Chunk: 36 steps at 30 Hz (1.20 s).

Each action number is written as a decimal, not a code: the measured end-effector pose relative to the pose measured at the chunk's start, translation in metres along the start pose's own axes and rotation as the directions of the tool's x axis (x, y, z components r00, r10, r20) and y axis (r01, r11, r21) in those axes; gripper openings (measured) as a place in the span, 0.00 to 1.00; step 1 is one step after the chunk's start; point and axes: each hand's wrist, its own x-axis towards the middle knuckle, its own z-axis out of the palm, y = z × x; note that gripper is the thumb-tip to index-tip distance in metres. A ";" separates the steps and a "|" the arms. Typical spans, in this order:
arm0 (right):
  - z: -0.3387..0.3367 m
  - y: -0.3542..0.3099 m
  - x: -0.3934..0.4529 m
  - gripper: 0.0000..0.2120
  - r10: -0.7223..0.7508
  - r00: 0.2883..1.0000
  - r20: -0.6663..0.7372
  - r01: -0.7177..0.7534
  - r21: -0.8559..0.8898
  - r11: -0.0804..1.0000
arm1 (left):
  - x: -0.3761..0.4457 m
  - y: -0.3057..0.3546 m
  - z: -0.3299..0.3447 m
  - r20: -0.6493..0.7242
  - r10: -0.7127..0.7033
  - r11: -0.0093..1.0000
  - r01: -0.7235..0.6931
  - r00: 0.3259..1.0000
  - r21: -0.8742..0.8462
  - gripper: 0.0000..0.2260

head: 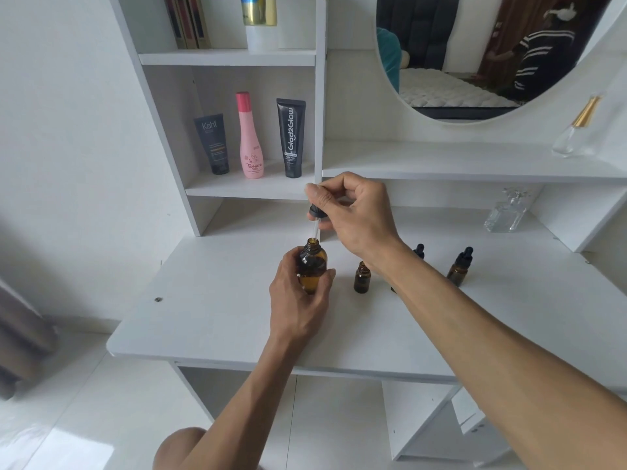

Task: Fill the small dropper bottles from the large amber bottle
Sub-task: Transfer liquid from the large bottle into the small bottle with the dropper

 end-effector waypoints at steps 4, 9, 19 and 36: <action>-0.003 -0.007 0.002 0.09 0.003 1.000 -0.015 -0.003 0.042 0.999 | 0.001 0.000 0.000 0.000 -0.009 1.000 0.009 1.000 0.007 0.18; -0.008 -0.014 0.004 0.08 0.010 0.998 -0.058 -0.004 0.098 0.995 | 0.000 0.001 0.000 0.000 -0.014 1.000 0.014 1.000 0.004 0.18; -0.017 -0.021 0.007 0.09 0.055 0.989 -0.138 -0.025 0.211 0.977 | -0.001 0.002 0.001 -0.001 -0.015 1.000 0.015 1.000 0.000 0.18; -0.070 0.000 0.000 0.09 0.128 0.949 -0.288 -0.056 0.246 0.968 | -0.001 0.001 0.000 0.005 -0.022 1.000 0.022 1.000 0.016 0.19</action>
